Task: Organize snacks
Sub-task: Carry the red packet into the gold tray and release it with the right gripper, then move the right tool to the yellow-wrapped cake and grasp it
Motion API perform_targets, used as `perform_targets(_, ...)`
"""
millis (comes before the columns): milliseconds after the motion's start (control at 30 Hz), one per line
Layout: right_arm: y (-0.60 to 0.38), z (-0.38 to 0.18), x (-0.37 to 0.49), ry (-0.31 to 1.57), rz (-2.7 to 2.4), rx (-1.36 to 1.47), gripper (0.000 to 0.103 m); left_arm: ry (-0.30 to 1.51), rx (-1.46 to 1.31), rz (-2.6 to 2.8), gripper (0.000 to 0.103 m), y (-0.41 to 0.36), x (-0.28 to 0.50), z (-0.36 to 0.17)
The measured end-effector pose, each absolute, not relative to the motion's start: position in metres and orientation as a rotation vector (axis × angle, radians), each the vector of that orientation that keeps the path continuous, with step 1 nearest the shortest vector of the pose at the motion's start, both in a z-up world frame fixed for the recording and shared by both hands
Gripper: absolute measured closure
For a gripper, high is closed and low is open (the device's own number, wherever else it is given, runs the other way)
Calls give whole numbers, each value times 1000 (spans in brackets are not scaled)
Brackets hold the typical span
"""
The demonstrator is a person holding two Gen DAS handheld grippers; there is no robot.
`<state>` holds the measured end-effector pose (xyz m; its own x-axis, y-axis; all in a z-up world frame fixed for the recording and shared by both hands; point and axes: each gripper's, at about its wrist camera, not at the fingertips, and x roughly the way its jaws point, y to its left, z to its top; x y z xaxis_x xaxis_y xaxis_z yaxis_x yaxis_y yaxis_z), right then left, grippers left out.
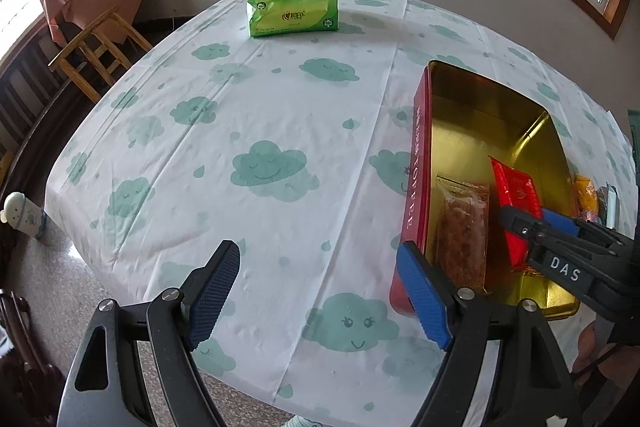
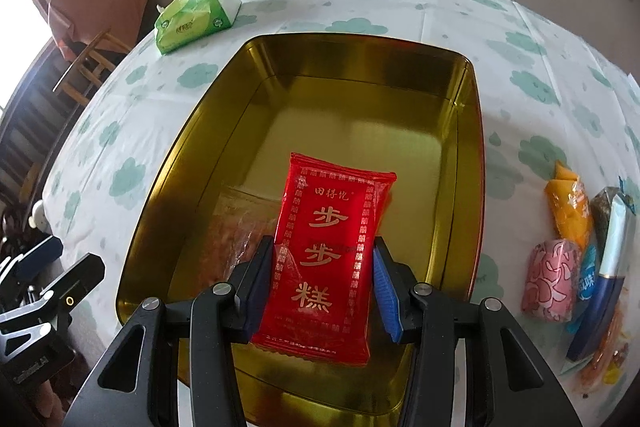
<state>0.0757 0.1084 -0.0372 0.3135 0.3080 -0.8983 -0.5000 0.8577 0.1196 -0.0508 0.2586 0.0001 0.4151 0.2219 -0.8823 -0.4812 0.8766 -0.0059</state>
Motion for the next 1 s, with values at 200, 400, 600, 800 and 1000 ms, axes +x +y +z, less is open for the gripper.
perform_targets(200, 111, -37, 72, 1129, 536, -217, 55, 1056, -286, 447, 25, 259, -52, 0)
perform_targets(400, 109, -33, 72, 1121, 550, -198, 54, 1055, -294, 445, 25, 258, -53, 1)
perform_targets(600, 89, -13, 66, 1077, 563, -154, 54, 1032, -296, 422, 25, 249, -53, 7)
perform_targets(800, 33, 8, 61, 1045, 532, -83, 54, 1017, -276, 365, 25, 226, -48, 14)
perform_targets(1000, -35, 27, 57, 982, 413, -91, 54, 1007, -241, 308, 25, 200, -42, 20)
